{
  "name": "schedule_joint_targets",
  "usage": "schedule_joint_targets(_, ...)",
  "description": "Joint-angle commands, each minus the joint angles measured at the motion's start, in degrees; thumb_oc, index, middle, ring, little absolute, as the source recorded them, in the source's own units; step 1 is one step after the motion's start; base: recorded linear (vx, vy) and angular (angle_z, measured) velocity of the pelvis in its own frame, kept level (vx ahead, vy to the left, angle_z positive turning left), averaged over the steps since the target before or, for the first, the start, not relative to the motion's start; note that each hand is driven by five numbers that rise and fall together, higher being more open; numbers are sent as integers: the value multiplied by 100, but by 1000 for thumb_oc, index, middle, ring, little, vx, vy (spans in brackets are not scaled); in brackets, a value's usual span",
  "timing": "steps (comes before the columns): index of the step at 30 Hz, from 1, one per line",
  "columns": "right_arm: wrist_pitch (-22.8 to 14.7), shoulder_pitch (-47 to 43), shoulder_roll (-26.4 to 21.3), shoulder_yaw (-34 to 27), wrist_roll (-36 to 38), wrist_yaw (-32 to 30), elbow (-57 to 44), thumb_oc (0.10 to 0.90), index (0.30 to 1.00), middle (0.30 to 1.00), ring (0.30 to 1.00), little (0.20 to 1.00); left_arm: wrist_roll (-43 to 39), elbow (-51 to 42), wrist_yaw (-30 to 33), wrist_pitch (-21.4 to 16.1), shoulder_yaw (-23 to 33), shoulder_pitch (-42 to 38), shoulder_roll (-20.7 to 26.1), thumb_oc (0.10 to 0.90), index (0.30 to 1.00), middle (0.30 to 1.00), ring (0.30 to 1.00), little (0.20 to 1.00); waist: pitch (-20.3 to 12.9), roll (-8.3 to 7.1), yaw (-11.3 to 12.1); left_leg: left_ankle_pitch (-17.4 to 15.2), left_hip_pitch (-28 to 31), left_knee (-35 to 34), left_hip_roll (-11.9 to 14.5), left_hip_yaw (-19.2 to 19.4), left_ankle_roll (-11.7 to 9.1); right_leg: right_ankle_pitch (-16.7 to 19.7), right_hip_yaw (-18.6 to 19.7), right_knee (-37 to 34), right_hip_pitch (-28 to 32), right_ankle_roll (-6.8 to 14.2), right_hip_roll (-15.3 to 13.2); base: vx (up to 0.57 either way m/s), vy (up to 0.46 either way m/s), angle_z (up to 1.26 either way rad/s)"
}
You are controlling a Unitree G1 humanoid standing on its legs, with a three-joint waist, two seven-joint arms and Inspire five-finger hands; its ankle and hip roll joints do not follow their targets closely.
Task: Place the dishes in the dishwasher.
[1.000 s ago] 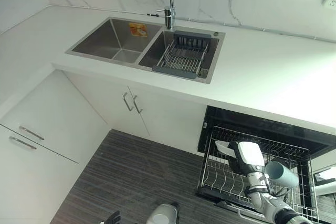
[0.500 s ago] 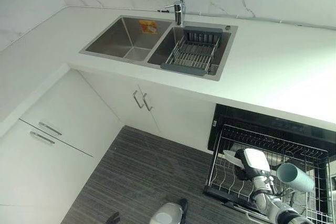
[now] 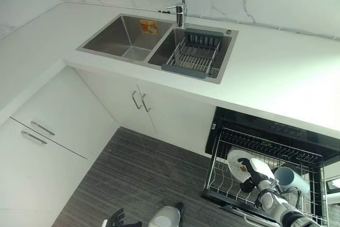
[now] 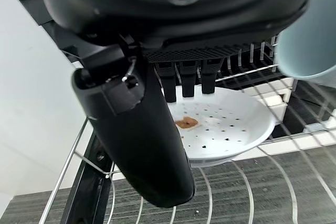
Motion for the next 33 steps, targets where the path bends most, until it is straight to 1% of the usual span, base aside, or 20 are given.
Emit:
schedule_joint_targets(1, 88, -602, -387, -208, 748, 288, -262, 800, 900, 900, 900, 900, 10, -172, -26, -55, -179, 25, 386, 800, 900, 900, 900, 900, -184, 129, 4, -438, -258, 453, 371, 449, -453, -647, 263, 404, -24, 4, 92, 16, -21, -8)
schedule_joint_targets(3, 370, -672, -396, -319, 1261, 714, -312, 800, 900, 900, 900, 900, 1, -202, -52, 54, -150, -40, 431, 800, 900, 900, 900, 900, -174, 65, -58, -467, -217, 453, 402, 490, -432, -648, 344, 404, -41, -17, 139, 17, -11, -15)
schedule_joint_targets(5, 322, -786, -418, -418, 1395, 926, -421, 800, 900, 900, 900, 900, 19, -228, -76, 144, -132, -132, 458, 800, 900, 900, 900, 900, -152, 27, -123, -351, -278, 453, 411, 556, -356, -501, 333, 404, -139, -71, 142, -85, 37, -16)
schedule_joint_targets(6, 331, -796, -425, -425, 1413, 948, -439, 800, 900, 900, 900, 900, 20, -224, -78, 148, -130, -142, 460, 800, 900, 900, 900, 900, -155, 22, -129, -348, -287, 453, 411, 556, -353, -495, 337, 404, -151, -70, 143, -96, 33, -15)
schedule_joint_targets(8, 463, -833, -473, -507, 1799, 1204, -733, 800, 900, 900, 900, 900, 45, -225, -86, 197, -100, -210, 473, 800, 900, 900, 900, 900, -143, -35, -197, -372, -263, 453, 433, 591, -336, -477, 422, 404, -189, -70, 180, -12, -2, -13)
schedule_joint_targets(10, 705, -826, -476, -637, 2355, 1468, -1002, 800, 900, 900, 900, 900, 67, -214, -83, 259, -51, -273, 467, 800, 900, 900, 900, 900, -142, -82, -268, -400, -229, 453, 448, 622, -322, -464, 501, 404, -216, -73, 212, -1, 3, -23)
schedule_joint_targets(12, 885, -781, -438, -914, 3067, 1978, -1235, 800, 900, 900, 900, 900, 106, -181, -71, 334, -2, -354, 463, 800, 900, 900, 900, 900, -141, -142, -361, -450, -175, 453, 461, 681, -295, -453, 621, 404, -250, -77, 254, 8, 14, -24)
schedule_joint_targets(13, 912, -771, -431, -958, 3219, 2065, -1276, 800, 900, 900, 900, 900, 121, -176, -69, 343, 0, -364, 463, 800, 900, 900, 900, 900, -140, -152, -372, -460, -165, 453, 462, 692, -291, -452, 642, 404, -256, -77, 260, 10, 21, -24)
schedule_joint_targets(15, 1138, -700, -383, -1174, 3705, 2457, -1626, 800, 900, 900, 900, 900, 167, -151, -13, 394, 38, -390, 447, 800, 900, 900, 900, 900, -138, -213, -452, -508, -113, 453, 481, 755, -274, -448, 743, 404, -278, -75, 292, 9, 15, -20)
schedule_joint_targets(16, 1191, -692, -380, -1189, 3785, 2499, -1655, 800, 900, 900, 900, 900, 187, -149, -16, 403, 43, -393, 445, 800, 900, 900, 900, 900, -136, -219, -457, -512, -107, 453, 483, 762, -273, -446, 753, 404, -280, -74, 294, 3, 10, -11)
schedule_joint_targets(17, 1695, -623, -358, -1308, 3960, 2898, -1922, 800, 900, 900, 900, 900, 226, -87, 4, 439, 82, -434, 458, 800, 900, 900, 900, 900, -137, -269, -523, -551, -75, 453, 504, 822, -264, -446, 818, 404, -301, -68, 315, 0, 7, -10)
schedule_joint_targets(19, 1791, -504, -383, -1342, 4181, 3388, -2264, 800, 900, 900, 900, 900, 295, -30, 4, 475, 162, -453, 482, 800, 900, 900, 900, 900, -143, -328, -599, -578, -39, 453, 514, 876, -259, -436, 880, 404, -321, -58, 338, 12, -3, -26)
schedule_joint_targets(20, 2170, -333, -344, -1482, 5206, 3709, -2855, 800, 900, 900, 900, 900, 390, -24, -20, 562, 239, -478, 525, 800, 900, 900, 900, 900, -154, -390, -687, -615, 5, 453, 537, 946, -257, -424, 952, 404, -342, -43, 361, 24, -15, -36)
schedule_joint_targets(23, 2377, -12, -70, -1785, 6031, 3974, -3323, 800, 900, 900, 900, 900, 510, 2, -42, 548, 301, -432, 506, 800, 900, 900, 900, 900, -212, -423, -821, -673, 63, 453, 568, 1048, -242, -431, 1057, 404, -376, -33, 397, 24, -2, -26)
schedule_joint_targets(24, 2088, 162, 115, -1959, 5974, 3722, -3594, 800, 900, 900, 900, 900, 534, -39, -41, 538, 329, -375, 467, 800, 900, 900, 900, 900, -230, -415, -914, -702, 93, 453, 589, 1109, -226, -439, 1136, 404, -399, -30, 423, 10, 22, -27)
schedule_joint_targets(25, 1987, 261, 194, -2061, 6033, 3678, -3801, 800, 900, 900, 900, 900, 525, -61, -31, 524, 353, -334, 435, 800, 900, 900, 900, 900, -239, -408, -977, -715, 110, 453, 604, 1146, -221, -436, 1185, 404, -415, -25, 436, 1, 27, -32)
schedule_joint_targets(27, 1929, 551, 457, -2244, 6178, 3563, -4441, 800, 900, 900, 900, 900, 490, -100, 10, 508, 413, -277, 360, 800, 900, 900, 900, 900, -259, -404, -1145, -737, 129, 453, 624, 1216, -197, -428, 1325, 404, -471, -19, 480, -9, 24, -45)
schedule_joint_targets(28, 1978, 981, 717, -2338, 6783, 3751, -5115, 800, 900, 900, 900, 900, 425, -65, 12, 519, 492, -289, 296, 800, 900, 900, 900, 900, -306, -409, -1369, -731, 128, 453, 666, 1332, -170, -398, 1492, 404, -569, -15, 524, -17, 17, -46)
schedule_joint_targets(30, 1943, 1164, 859, -2410, 6946, 3690, -5261, 800, 900, 900, 900, 900, 448, -42, -1, 497, 508, -279, 263, 800, 900, 900, 900, 900, -319, -404, -1473, -778, 175, 453, 692, 1403, -164, -423, 1586, 404, -578, -3, 555, -5, 4, -43)
schedule_joint_targets(33, 1763, 1401, 990, -2606, 7241, 3699, -5446, 800, 900, 900, 900, 900, 362, -29, 24, 465, 495, -263, 217, 800, 900, 900, 900, 900, -349, -401, -1648, -782, 187, 453, 742, 1526, -141, -407, 1697, 404, -649, -5, 592, -6, -3, -35)
